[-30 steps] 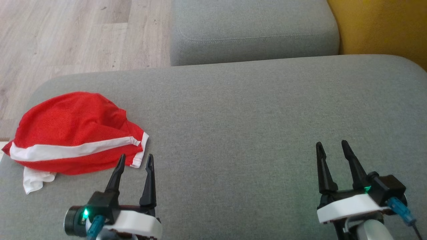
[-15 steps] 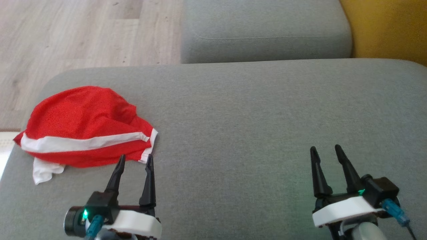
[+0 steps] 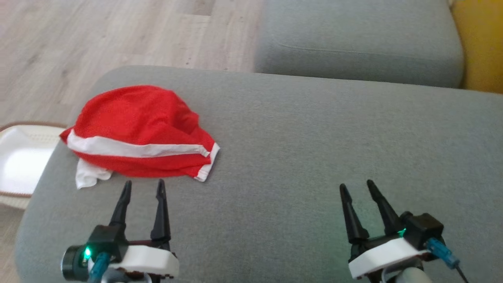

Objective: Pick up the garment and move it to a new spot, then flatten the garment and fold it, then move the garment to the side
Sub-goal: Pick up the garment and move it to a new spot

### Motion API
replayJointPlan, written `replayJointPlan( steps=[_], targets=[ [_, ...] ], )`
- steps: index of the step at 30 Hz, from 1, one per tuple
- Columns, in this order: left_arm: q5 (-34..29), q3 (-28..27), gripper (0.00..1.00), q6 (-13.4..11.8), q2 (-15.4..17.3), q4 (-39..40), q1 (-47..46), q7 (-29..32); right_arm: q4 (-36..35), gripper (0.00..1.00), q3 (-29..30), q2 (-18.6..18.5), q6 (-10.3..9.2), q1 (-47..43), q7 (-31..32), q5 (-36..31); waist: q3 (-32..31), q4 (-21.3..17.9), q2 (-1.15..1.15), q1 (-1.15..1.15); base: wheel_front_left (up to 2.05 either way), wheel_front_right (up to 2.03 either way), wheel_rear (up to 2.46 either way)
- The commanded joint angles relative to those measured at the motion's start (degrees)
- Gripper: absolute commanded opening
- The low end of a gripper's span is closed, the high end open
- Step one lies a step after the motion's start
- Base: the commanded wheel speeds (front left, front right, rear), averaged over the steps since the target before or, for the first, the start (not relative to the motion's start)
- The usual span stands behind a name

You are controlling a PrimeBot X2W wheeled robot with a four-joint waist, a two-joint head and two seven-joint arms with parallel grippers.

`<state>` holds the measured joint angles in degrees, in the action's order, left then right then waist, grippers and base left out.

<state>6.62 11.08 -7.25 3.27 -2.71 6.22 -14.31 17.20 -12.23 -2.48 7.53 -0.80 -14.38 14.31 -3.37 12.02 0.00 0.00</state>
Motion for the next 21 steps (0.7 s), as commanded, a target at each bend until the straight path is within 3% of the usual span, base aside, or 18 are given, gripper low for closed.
replayJointPlan(
  steps=[1, 21],
  targets=[
    [-0.86, -2.39, 1.0, 0.0, -0.39, 1.7, -2.27, -0.69, -1.45, 1.0, -1.84, -0.4, -0.04, 2.15, -0.62, 0.54, -0.1, 1.67, 0.0, 0.0, 0.0, 0.0, 0.0],
    [-1.42, -4.36, 1.0, 0.18, -0.39, 2.02, -1.78, -0.69, -0.53, 1.0, -4.11, -0.4, -0.04, 2.4, -0.62, 2.25, -0.15, 5.8, 0.0, 0.0, 0.0, 0.0, 0.0]
  ],
)
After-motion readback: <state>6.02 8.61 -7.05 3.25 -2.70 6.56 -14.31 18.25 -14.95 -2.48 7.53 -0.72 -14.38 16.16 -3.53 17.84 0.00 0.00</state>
